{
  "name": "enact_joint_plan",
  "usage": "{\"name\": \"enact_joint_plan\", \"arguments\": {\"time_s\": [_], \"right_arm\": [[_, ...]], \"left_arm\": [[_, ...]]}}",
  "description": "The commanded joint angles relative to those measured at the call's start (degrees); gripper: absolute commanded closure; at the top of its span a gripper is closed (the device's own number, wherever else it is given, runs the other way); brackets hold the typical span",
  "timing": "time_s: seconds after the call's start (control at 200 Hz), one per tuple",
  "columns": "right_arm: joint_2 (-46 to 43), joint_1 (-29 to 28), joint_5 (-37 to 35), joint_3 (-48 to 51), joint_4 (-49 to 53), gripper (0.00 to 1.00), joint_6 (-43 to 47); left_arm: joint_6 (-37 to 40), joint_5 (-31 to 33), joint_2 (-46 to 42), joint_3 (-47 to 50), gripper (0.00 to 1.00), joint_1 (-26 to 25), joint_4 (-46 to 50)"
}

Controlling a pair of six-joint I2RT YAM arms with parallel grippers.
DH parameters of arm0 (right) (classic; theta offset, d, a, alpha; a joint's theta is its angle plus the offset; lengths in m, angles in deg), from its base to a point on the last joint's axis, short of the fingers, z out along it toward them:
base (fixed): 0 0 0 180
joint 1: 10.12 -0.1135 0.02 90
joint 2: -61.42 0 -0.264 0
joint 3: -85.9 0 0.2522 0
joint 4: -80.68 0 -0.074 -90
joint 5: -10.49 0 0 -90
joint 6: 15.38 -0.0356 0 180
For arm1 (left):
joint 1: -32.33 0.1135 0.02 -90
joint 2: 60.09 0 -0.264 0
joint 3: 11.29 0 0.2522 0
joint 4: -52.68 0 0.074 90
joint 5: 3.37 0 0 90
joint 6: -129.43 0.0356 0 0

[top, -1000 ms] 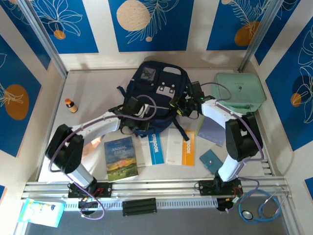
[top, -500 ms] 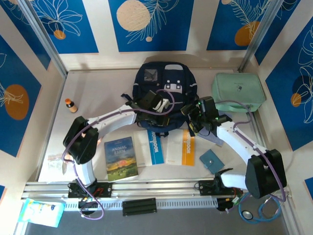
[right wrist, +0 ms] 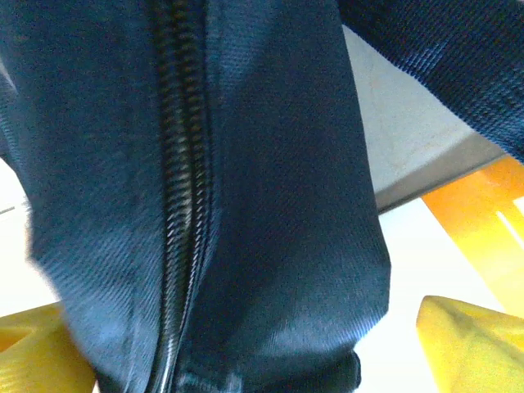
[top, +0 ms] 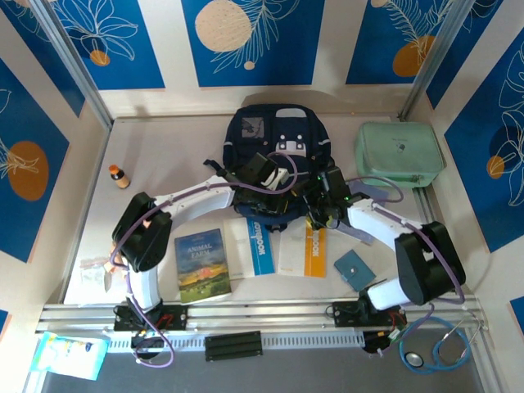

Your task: Pack books, pencil case, and school supplies into a backpack

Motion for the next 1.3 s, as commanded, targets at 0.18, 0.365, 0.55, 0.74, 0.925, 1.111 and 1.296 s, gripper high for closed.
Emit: {"name": "enact_joint_plan", "arguments": {"time_s": [0.18, 0.365, 0.55, 0.74, 0.925, 1.111, 1.296], "right_arm": [[4.6, 0.8, 0.3, -3.5, -1.0, 0.53, 2.4], [3.2, 2.2, -5.1, -5.6, 2.1, 0.73, 8.2], [2.6, 2.7, -7.4, -8.1, 3.9, 0.75, 12.8], [2.2, 2.6, -7.4, -9.2, 4.3, 0.76, 14.5], [3.7, 2.3, -3.2, -10.2, 1.8, 0.75, 17.2], [7.8, 1.7, 0.8, -13.0, -0.8, 0.75, 19.3], [12.1, 2.7, 0.1, -15.5, -3.3, 0.69, 21.4]], "left_arm": [[1.7, -6.9, 0.7, -1.7, 1.00, 0.1, 1.1], [6.3, -6.4, -2.3, 0.2, 1.00, 3.3, 7.1], [11.1, -3.2, -5.4, 3.6, 1.00, 6.8, 13.0], [14.7, 3.3, -7.1, 9.2, 1.00, 11.4, 14.7], [15.9, 4.0, -9.6, 14.3, 1.00, 16.3, 12.9], [14.5, -1.4, -13.4, 16.9, 1.00, 15.8, 10.3], [13.4, -4.9, -14.3, 18.7, 1.00, 15.4, 6.4]]}}
